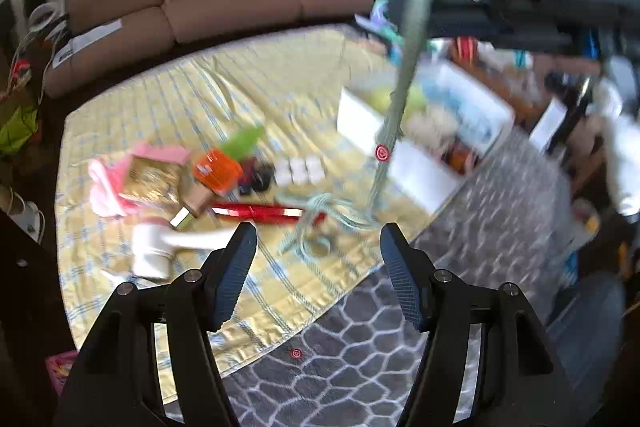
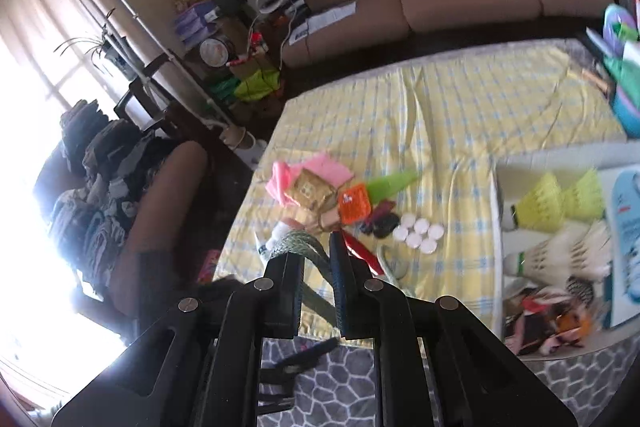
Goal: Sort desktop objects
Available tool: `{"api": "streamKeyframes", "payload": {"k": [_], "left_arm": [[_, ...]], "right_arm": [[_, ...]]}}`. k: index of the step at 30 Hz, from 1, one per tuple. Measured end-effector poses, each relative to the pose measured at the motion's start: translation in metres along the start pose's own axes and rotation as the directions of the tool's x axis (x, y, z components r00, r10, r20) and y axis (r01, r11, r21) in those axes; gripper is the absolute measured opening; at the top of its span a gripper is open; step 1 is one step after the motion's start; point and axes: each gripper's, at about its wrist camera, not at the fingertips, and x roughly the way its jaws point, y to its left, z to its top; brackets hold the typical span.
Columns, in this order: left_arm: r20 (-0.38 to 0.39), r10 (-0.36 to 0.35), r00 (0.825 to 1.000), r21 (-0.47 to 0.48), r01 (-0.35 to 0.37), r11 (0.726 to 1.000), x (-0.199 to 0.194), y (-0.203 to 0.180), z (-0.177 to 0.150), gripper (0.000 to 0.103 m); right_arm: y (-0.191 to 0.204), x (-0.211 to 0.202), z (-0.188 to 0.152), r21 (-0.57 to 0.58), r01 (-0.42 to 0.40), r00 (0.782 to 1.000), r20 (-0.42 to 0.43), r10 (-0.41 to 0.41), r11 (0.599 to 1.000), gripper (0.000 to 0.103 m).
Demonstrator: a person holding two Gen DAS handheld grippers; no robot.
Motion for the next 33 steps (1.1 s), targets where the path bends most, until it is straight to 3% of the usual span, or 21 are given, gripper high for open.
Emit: {"api": "streamKeyframes", "payload": {"k": [4, 7, 12, 14, 15, 17, 19, 23, 28, 31, 33], "left_arm": [[-0.057, 0.074, 0.996, 0.021, -0.073, 0.997, 0.049, -0.009, -0.012, 0.061], [-0.078, 0.091, 0.993, 0.011, -0.090, 0.996, 0.077, -0.009, -0.014, 0.058], [-0.123, 0.080, 0.989, -0.038, -0.085, 0.996, 0.106, 0.001, -0.016, 0.027], [-0.116, 0.071, 0.991, -0.058, -0.078, 0.995, 0.109, 0.005, -0.016, 0.020], [-0.119, 0.074, 0.990, -0.061, -0.082, 0.995, 0.109, 0.006, -0.015, 0.009], [-0.139, 0.065, 0.988, -0.092, -0.078, 0.993, 0.109, 0.009, -0.011, 0.003], [-0.116, -0.007, 0.993, -0.151, -0.010, 0.989, 0.095, 0.013, -0.004, 0.003], [-0.002, -0.117, 0.993, -0.176, 0.114, 0.978, 0.043, 0.005, 0.024, 0.003], [0.099, -0.233, 0.967, -0.110, 0.243, 0.964, -0.028, -0.035, 0.081, 0.003], [0.114, -0.289, 0.951, -0.061, 0.297, 0.953, -0.048, -0.068, 0.113, 0.003], [0.102, -0.292, 0.951, -0.017, 0.295, 0.955, -0.043, -0.093, 0.132, 0.003]], "right_arm": [[-0.008, 0.006, -0.006, 0.004, -0.001, 1.000, -0.004, 0.001, 1.000, 0.014], [-0.016, 0.003, -0.005, 0.000, 0.007, 1.000, -0.007, -0.007, 1.000, 0.014], [-0.032, -0.004, -0.005, 0.019, -0.003, 1.000, 0.006, 0.003, 1.000, 0.014], [-0.035, -0.007, -0.005, 0.029, -0.008, 1.000, 0.014, 0.007, 1.000, 0.014], [-0.037, -0.010, -0.004, 0.034, -0.007, 1.000, 0.019, 0.006, 0.999, 0.014], [-0.038, -0.018, -0.001, 0.038, -0.009, 0.999, 0.032, 0.008, 0.999, 0.014], [-0.038, -0.030, 0.003, 0.040, -0.016, 0.998, 0.056, 0.014, 0.999, 0.014], [-0.034, -0.073, 0.021, 0.031, -0.027, 0.992, 0.125, 0.023, 0.999, 0.014], [-0.036, -0.139, 0.043, 0.013, 0.005, 0.977, 0.211, -0.007, 1.000, 0.014], [-0.055, -0.170, 0.051, 0.029, 0.065, 0.972, 0.224, -0.070, 0.997, 0.014], [-0.073, -0.180, 0.049, 0.044, 0.118, 0.970, 0.209, -0.125, 0.992, 0.014]]}}
